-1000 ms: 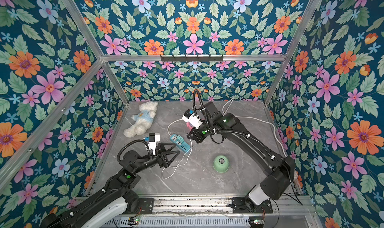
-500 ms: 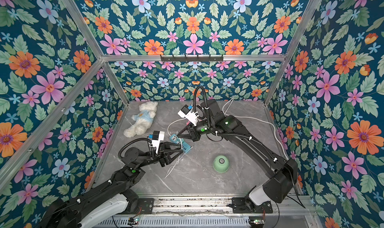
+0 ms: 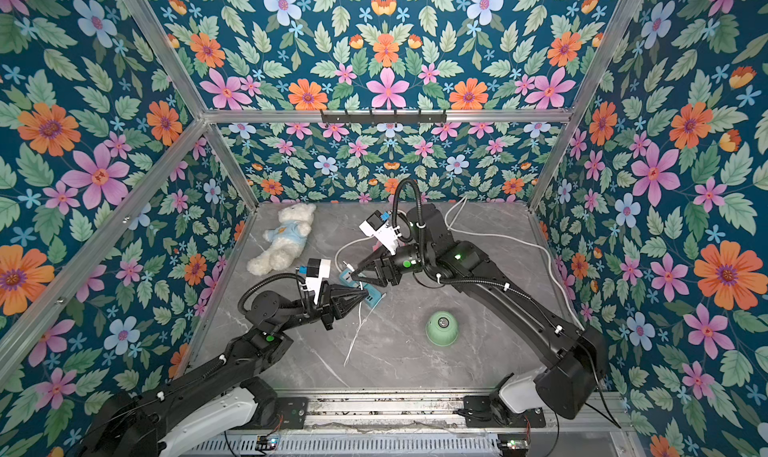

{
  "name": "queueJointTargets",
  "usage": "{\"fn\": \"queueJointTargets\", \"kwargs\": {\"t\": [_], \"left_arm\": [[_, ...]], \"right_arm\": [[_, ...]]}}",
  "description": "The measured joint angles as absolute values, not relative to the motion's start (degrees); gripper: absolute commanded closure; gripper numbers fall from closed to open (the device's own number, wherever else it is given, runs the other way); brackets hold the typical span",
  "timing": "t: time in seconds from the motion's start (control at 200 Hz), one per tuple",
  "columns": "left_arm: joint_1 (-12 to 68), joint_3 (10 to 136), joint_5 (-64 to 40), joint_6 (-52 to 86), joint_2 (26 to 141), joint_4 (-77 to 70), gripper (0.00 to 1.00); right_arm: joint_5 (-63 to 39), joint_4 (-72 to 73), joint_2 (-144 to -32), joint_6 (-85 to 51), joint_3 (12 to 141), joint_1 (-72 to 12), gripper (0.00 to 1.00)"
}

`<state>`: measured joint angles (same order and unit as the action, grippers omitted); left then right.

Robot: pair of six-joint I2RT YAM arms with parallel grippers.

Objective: Charge the cordless meat grinders
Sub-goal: Pick up the charging cable from the center of the board.

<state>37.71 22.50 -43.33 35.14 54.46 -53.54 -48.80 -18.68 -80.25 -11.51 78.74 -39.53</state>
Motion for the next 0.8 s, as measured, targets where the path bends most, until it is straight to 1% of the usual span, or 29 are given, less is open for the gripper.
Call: {"fn": "queueJointTargets", "kwargs": {"t": [0.175, 0.26, 0.285, 0.33, 0.41, 0.45, 0.46, 0.5, 0.57, 0.61, 0.67, 0.71, 0.75, 0.8], "left_arm": [[37.8, 22.2, -41.3, 35.2, 54.5, -55.3, 1.00], [37.9, 22.1, -40.9, 35.2, 54.5, -55.5, 1.00], [37.9, 22.1, -40.8, 35.2, 54.5, -55.5, 1.00], [37.9, 22.0, -40.7, 35.2, 54.5, -55.5, 1.00], [37.9, 21.9, -40.1, 35.2, 54.2, -55.4, 1.00], [37.9, 21.9, -39.4, 35.0, 54.0, -55.0, 1.00], [37.9, 21.9, -39.4, 35.0, 54.0, -54.9, 1.00], [37.9, 21.9, -39.1, 34.8, 53.7, -54.4, 0.87], [37.9, 21.9, -38.4, 34.0, 52.9, -53.2, 0.54], [37.9, 22.0, -37.4, 33.5, 52.0, -52.2, 0.42], [37.9, 22.0, -35.1, 32.7, 50.1, -49.7, 0.29], [37.9, 22.0, -33.3, 32.4, 48.5, -47.8, 0.25], [37.9, 22.3, -31.1, 32.5, 46.7, -45.3, 0.21], [37.9, 23.2, -27.4, 32.8, 44.2, -41.1, 0.19]], "right_arm": [[-47.0, -13.3, -79.5, -16.1, 74.1, -40.0, 0.53], [-46.3, -11.5, -80.1, -16.8, 74.1, -40.8, 0.60], [-46.3, -10.8, -80.4, -17.1, 74.1, -40.9, 0.62], [-46.3, -10.2, -80.7, -17.7, 74.2, -41.0, 0.71], [-46.3, -8.9, -81.3, -18.2, 74.3, -41.0, 0.91], [-46.4, -8.2, -81.6, -18.9, 74.5, -41.1, 1.00], [-46.4, -8.1, -81.6, -19.0, 74.5, -41.1, 1.00], [-46.5, -7.5, -81.7, -19.5, 74.6, -41.2, 1.00], [-46.6, -7.1, -81.7, -19.5, 74.6, -41.3, 1.00], [-46.2, -7.1, -81.7, -19.5, 74.6, -41.3, 1.00], [-45.5, -7.9, -81.7, -19.1, 74.8, -41.1, 1.00], [-44.5, -9.1, -81.5, -18.1, 75.1, -41.0, 1.00], [-43.1, -10.8, -81.0, -16.4, 75.4, -40.8, 1.00], [-40.4, -13.3, -80.3, -13.5, 75.8, -40.6, 1.00]]}}
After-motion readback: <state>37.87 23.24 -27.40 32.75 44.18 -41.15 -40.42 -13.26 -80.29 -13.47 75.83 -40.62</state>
